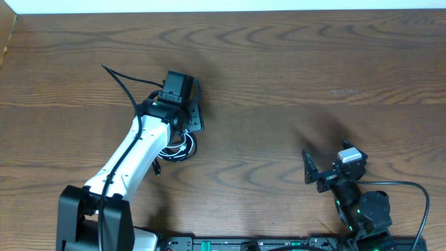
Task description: Untangle cables
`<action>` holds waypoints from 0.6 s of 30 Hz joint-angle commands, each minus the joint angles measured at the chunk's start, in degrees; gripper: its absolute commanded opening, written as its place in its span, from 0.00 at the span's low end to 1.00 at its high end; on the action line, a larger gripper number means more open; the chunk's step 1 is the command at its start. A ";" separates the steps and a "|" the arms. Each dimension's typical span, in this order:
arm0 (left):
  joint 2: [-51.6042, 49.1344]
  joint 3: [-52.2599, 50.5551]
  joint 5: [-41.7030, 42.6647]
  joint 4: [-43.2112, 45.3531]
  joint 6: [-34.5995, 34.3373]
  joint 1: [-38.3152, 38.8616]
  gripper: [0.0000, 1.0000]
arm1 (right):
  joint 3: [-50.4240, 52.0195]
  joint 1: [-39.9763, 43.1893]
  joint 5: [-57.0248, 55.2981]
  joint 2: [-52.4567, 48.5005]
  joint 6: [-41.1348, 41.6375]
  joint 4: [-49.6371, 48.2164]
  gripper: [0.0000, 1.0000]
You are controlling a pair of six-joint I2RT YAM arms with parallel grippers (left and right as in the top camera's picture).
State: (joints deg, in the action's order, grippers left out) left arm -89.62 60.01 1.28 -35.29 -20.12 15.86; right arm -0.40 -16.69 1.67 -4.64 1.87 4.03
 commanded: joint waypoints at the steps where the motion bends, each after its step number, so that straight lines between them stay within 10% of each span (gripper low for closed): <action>1: -1.75 -0.70 -1.07 0.70 -0.76 -0.20 0.64 | 0.09 -0.22 -0.22 0.07 -0.85 0.26 0.99; 18: -9.29 -0.72 -1.92 2.03 -0.81 -0.20 0.64 | 0.09 -0.22 -0.22 0.07 -0.87 0.26 0.99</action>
State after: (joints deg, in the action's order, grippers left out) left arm -97.32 60.01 -0.01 -33.56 -20.78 15.84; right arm -0.40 -16.69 1.67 -4.64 1.87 4.05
